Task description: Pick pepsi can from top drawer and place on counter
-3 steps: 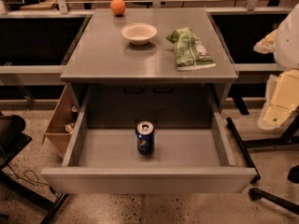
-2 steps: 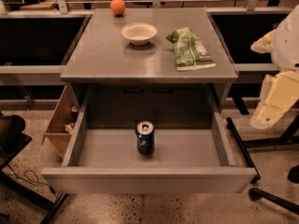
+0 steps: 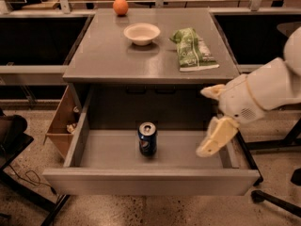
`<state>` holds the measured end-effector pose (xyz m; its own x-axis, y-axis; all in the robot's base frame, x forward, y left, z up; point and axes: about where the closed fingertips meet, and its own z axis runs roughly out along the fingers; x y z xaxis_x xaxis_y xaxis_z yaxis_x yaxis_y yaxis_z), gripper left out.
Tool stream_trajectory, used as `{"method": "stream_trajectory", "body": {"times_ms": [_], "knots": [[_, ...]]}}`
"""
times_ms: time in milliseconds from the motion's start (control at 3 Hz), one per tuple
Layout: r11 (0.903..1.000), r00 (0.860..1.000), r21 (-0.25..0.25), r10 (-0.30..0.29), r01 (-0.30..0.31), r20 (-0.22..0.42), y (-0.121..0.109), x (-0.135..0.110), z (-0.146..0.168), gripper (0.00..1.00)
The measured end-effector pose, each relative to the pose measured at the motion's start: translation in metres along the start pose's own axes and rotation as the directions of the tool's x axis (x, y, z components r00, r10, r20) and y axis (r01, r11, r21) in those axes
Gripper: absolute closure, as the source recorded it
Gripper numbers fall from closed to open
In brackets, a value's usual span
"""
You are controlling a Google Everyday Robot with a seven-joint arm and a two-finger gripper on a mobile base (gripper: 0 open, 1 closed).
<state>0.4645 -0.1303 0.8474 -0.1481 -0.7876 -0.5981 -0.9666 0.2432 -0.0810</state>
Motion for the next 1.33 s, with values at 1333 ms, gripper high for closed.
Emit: {"method": "stream_trajectory", "body": {"times_ms": [1333], "knots": [[0.9866, 0.722, 0.155, -0.072, -0.050, 0.688, -0.070, -0.105, 0.188, 0.00]]}}
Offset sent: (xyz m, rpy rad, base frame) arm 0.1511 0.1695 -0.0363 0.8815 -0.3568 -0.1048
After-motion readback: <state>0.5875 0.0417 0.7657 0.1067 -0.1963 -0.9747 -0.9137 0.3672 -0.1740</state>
